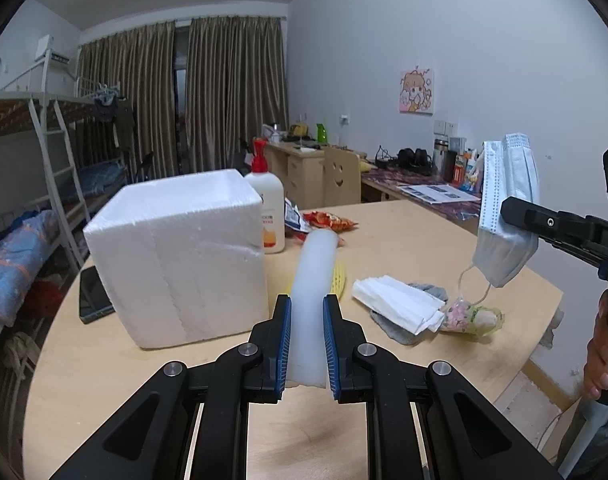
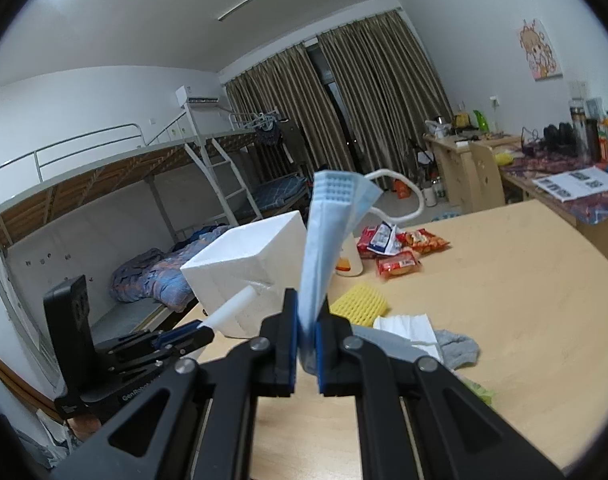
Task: Organize soft objects
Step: 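Carry the foam tube and blue mask with both grippers toward the white foam box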
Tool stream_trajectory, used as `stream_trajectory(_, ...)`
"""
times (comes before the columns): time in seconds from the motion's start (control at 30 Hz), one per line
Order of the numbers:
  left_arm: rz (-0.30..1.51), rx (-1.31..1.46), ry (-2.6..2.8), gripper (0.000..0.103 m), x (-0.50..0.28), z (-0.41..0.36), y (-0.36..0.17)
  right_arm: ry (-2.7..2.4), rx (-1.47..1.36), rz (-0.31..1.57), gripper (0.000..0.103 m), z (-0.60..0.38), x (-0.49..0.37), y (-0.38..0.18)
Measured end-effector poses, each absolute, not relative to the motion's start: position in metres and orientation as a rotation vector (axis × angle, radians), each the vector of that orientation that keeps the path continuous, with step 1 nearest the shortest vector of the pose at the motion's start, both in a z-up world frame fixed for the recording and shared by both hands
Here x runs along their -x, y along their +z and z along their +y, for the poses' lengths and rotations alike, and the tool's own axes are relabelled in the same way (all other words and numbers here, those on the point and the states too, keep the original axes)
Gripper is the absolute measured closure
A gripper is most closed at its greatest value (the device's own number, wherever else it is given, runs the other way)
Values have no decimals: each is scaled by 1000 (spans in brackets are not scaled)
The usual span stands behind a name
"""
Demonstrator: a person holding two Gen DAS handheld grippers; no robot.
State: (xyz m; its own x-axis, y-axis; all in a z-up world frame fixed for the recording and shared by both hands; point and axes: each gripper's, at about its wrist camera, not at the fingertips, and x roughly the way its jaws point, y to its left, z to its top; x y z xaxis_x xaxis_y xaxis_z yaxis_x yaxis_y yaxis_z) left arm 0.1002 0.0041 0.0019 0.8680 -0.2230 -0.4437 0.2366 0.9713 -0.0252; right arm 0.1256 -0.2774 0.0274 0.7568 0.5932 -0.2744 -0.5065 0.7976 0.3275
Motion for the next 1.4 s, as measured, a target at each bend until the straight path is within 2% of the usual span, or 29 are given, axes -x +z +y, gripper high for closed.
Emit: stream_trajectory(1.4, 241, -88, -102, 86, 38, 21, 51, 672, -97, 255, 93, -241, -54, 51)
